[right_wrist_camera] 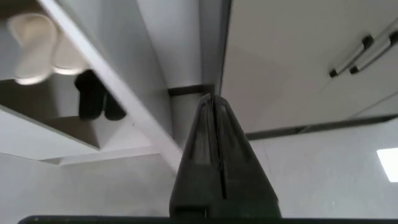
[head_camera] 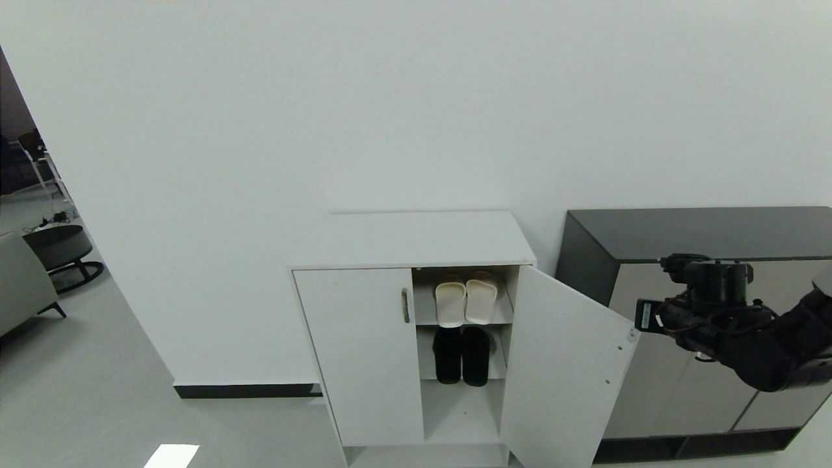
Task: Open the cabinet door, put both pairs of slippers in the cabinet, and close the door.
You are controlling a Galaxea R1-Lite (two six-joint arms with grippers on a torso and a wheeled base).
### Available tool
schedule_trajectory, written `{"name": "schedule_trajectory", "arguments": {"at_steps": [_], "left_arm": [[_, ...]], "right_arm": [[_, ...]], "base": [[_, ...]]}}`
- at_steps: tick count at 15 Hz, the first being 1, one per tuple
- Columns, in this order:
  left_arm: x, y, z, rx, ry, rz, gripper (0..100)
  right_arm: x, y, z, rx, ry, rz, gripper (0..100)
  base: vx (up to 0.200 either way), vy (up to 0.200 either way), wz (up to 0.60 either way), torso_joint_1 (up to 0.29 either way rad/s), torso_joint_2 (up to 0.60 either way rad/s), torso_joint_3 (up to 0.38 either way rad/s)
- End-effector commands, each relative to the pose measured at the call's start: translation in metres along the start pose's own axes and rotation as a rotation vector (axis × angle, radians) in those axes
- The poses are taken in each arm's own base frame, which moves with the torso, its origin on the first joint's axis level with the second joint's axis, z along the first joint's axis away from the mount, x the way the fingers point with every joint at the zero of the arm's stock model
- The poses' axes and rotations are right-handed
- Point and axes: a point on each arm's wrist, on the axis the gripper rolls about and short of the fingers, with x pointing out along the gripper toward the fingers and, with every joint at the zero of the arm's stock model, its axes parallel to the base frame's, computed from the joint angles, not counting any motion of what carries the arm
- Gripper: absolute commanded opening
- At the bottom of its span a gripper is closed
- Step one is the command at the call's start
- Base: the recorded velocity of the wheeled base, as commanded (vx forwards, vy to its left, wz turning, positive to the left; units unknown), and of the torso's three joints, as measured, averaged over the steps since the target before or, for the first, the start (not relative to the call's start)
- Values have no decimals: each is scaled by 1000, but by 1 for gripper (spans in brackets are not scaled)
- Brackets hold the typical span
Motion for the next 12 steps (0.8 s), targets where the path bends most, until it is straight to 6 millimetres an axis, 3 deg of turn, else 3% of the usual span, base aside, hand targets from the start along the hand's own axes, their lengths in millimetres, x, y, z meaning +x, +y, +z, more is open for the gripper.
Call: {"name": "schedule_trajectory", "arguments": {"at_steps": [1, 8, 12], "left_arm": [[0, 0, 0, -1, 1, 0, 0], [0, 0, 0, -1, 1, -1, 0], [0, 0, 0, -1, 1, -1, 0]], "right_arm": [[10, -1, -12, -15, 36, -5, 0], [10, 7, -22, -36, 56, 16, 0], [-33, 64, -35, -101, 84, 184, 0]], "base": [[0, 0, 0, 0, 0, 0], [0, 0, 0, 0, 0, 0], [0, 0, 0, 0, 0, 0]]}}
